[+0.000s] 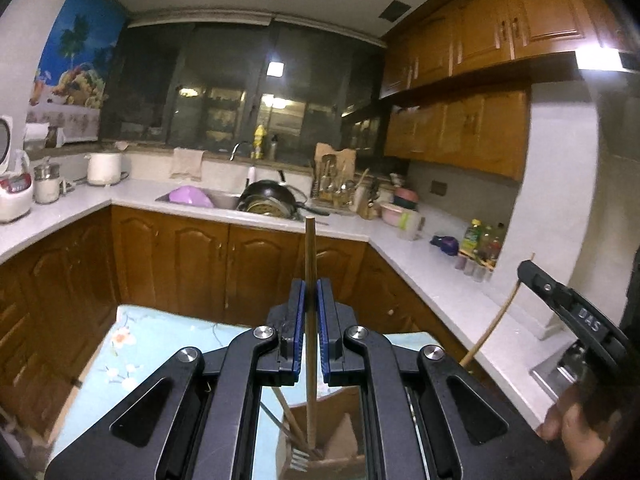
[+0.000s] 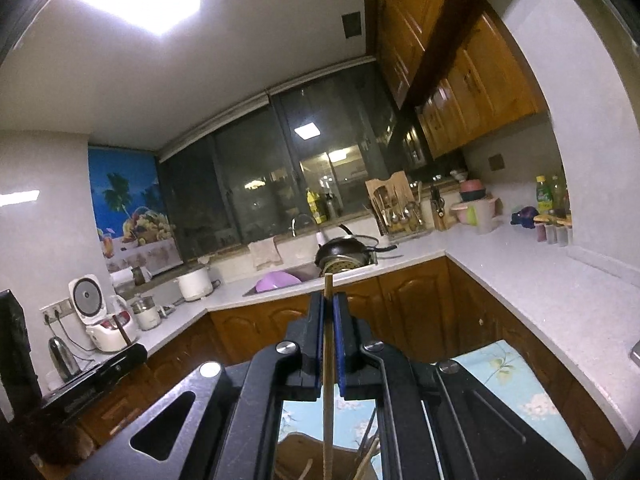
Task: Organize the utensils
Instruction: 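Lift the wooden chopsticks with both tools and carry them above the holder, then lower the wooden chopsticks into the holder and open both tools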
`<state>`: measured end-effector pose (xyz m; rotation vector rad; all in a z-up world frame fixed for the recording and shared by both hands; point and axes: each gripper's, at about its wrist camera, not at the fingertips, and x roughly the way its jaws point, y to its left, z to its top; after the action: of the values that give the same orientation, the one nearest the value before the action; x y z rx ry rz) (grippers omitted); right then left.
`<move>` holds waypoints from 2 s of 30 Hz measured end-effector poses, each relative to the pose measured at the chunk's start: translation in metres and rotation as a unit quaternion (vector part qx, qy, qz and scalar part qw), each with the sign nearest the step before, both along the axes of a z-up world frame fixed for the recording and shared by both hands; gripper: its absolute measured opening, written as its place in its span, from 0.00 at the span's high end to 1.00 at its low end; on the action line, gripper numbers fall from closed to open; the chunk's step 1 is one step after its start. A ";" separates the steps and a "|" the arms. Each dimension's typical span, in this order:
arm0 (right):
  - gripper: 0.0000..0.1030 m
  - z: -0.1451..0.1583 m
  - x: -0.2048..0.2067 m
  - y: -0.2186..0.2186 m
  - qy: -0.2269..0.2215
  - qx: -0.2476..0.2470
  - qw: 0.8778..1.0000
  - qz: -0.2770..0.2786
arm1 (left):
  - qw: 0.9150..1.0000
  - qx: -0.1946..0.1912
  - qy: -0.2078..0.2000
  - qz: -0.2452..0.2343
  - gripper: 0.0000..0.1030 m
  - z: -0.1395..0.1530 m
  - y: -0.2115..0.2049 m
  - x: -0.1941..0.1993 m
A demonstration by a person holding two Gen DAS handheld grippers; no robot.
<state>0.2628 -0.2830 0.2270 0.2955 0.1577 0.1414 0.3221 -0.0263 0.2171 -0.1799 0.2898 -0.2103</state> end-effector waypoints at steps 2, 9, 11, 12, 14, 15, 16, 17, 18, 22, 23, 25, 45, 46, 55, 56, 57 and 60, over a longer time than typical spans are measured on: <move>0.95 -0.012 0.005 0.003 0.004 -0.003 1.000 0.000 | 1.000 -0.004 0.008 0.002 0.95 -0.013 -0.002 0.005; 0.95 -0.058 0.009 0.011 0.034 -0.010 0.999 0.008 | 0.999 -0.003 0.043 0.003 0.95 -0.058 -0.008 0.010; 0.95 -0.070 0.009 0.011 0.044 -0.009 0.999 0.011 | 0.999 -0.005 0.051 -0.001 0.95 -0.068 -0.008 0.009; 0.95 -0.074 0.009 0.011 0.048 -0.009 0.999 0.011 | 0.998 -0.003 0.056 -0.002 0.95 -0.073 -0.008 0.008; 0.95 -0.084 0.009 0.009 0.059 -0.005 0.998 0.011 | 0.998 -0.002 0.067 -0.005 0.95 -0.081 -0.008 0.008; 0.95 -0.087 0.009 0.007 0.064 -0.002 0.998 0.011 | 0.997 -0.001 0.073 -0.007 0.94 -0.085 -0.008 0.009; 0.95 -0.092 0.009 0.005 0.070 0.002 0.997 0.011 | 0.997 0.000 0.078 -0.008 0.94 -0.087 -0.008 0.009; 0.95 -0.094 0.010 0.004 0.075 0.004 0.997 0.011 | 0.997 0.002 0.079 -0.006 0.94 -0.089 -0.009 0.010; 0.95 -0.097 0.010 0.003 0.081 0.006 0.997 0.012 | 0.996 0.005 0.087 -0.009 0.94 -0.093 -0.010 0.011; 0.95 -0.105 0.011 0.001 0.095 0.008 0.995 0.014 | 0.996 0.009 0.091 -0.009 0.93 -0.100 -0.011 0.011; 0.95 -0.105 0.011 0.001 0.096 0.006 0.995 0.012 | 0.996 0.008 0.092 -0.010 0.93 -0.100 -0.011 0.011; 0.95 -0.105 0.012 -0.003 0.100 0.010 0.995 0.013 | 0.995 0.009 0.094 -0.010 0.93 -0.100 -0.011 0.012; 0.57 -0.093 -0.005 -0.016 0.086 0.039 0.995 0.015 | 0.996 -0.005 0.087 -0.007 0.53 -0.081 -0.002 -0.011; 0.56 -0.091 -0.010 -0.017 0.083 0.041 0.996 0.015 | 0.996 -0.008 0.084 -0.005 0.50 -0.080 0.000 -0.017; 0.31 -0.096 -0.061 -0.020 0.075 0.047 0.996 0.022 | 0.997 0.009 0.066 0.041 0.14 -0.094 0.017 -0.082; 0.29 -0.099 -0.066 -0.019 0.076 0.044 0.996 0.024 | 0.997 0.012 0.068 0.044 0.13 -0.098 0.019 -0.089; 0.29 -0.103 -0.074 -0.018 0.078 0.041 0.996 0.026 | 0.996 0.014 0.069 0.047 0.11 -0.103 0.022 -0.099; 0.27 -0.114 -0.094 -0.015 0.089 0.037 0.995 0.036 | 0.996 0.019 0.073 0.052 0.10 -0.114 0.026 -0.119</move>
<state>0.1688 -0.2978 0.1125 0.3765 0.3407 0.1921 0.2026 -0.0001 0.1035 -0.1730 0.4289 -0.0874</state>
